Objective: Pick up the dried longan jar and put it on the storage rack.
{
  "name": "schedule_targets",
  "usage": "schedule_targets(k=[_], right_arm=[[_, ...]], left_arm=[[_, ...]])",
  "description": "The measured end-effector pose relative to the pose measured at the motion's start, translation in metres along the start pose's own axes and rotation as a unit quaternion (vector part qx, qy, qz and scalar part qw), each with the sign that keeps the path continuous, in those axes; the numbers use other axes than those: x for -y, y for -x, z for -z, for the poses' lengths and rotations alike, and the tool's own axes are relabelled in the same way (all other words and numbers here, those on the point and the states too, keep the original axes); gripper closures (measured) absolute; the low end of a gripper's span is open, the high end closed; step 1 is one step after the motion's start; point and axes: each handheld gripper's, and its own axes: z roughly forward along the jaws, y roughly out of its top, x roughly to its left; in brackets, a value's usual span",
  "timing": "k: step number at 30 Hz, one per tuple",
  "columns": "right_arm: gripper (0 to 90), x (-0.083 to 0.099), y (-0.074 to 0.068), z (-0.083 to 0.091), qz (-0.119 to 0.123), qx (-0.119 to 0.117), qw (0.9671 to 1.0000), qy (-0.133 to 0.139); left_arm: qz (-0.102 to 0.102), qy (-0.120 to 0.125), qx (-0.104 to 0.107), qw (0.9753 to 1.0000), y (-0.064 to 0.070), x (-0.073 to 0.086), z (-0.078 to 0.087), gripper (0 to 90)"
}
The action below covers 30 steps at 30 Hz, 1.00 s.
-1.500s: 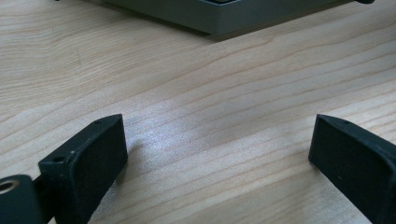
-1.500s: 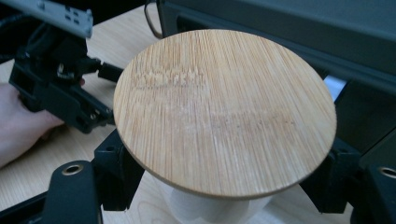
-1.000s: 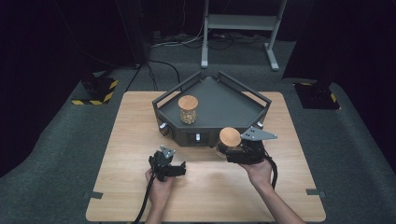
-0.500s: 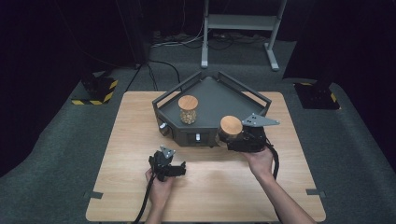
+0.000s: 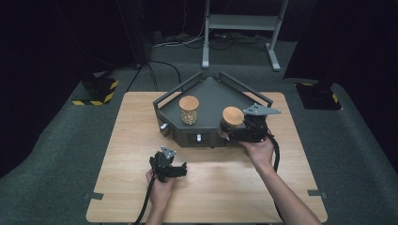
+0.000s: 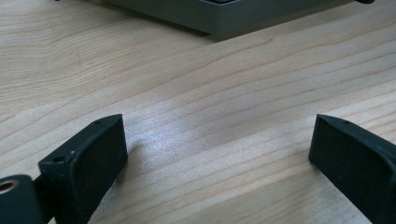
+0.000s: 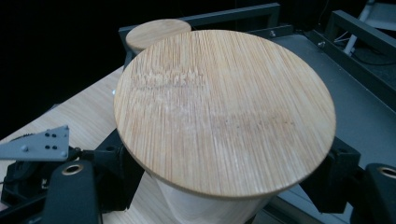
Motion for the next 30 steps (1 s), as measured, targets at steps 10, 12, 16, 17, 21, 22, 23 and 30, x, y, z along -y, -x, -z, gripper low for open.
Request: schedule_targets(k=[10, 12, 16, 17, 21, 22, 23, 30], right_arm=[[25.6, -0.021, -0.004, -0.011, 0.002, 0.02, 0.9998, -0.009], [25.5, -0.026, -0.007, -0.015, 0.004, 0.027, 0.9996, -0.011], [25.5, -0.034, -0.012, -0.025, 0.006, 0.041, 0.999, -0.017], [25.5, -0.036, -0.013, -0.028, 0.007, 0.043, 0.9988, -0.02], [25.5, -0.044, -0.016, -0.042, 0.007, 0.052, 0.9982, -0.03], [25.5, -0.046, -0.017, -0.046, 0.008, 0.053, 0.998, -0.033], [25.5, -0.047, -0.018, -0.05, 0.01, 0.055, 0.9978, -0.035], [25.5, -0.049, -0.024, -0.076, 0.011, 0.071, 0.9961, -0.052]], left_arm=[[0.0, 0.0, 0.0, 1.0, 0.0, 0.0, 0.0, 4.3], [0.0, 0.0, 0.0, 1.0, 0.0, 0.0, 0.0, 4.3], [0.0, 0.0, 0.0, 1.0, 0.0, 0.0, 0.0, 4.3], [0.0, 0.0, 0.0, 1.0, 0.0, 0.0, 0.0, 4.3], [0.0, 0.0, 0.0, 1.0, 0.0, 0.0, 0.0, 4.3], [0.0, 0.001, 0.0, 1.0, 0.0, 0.0, 0.0, 4.3], [0.0, 0.001, 0.0, 1.0, 0.0, 0.0, 0.0, 4.3], [0.0, 0.0, -0.002, 1.0, 0.001, 0.0, 0.0, 4.2]])
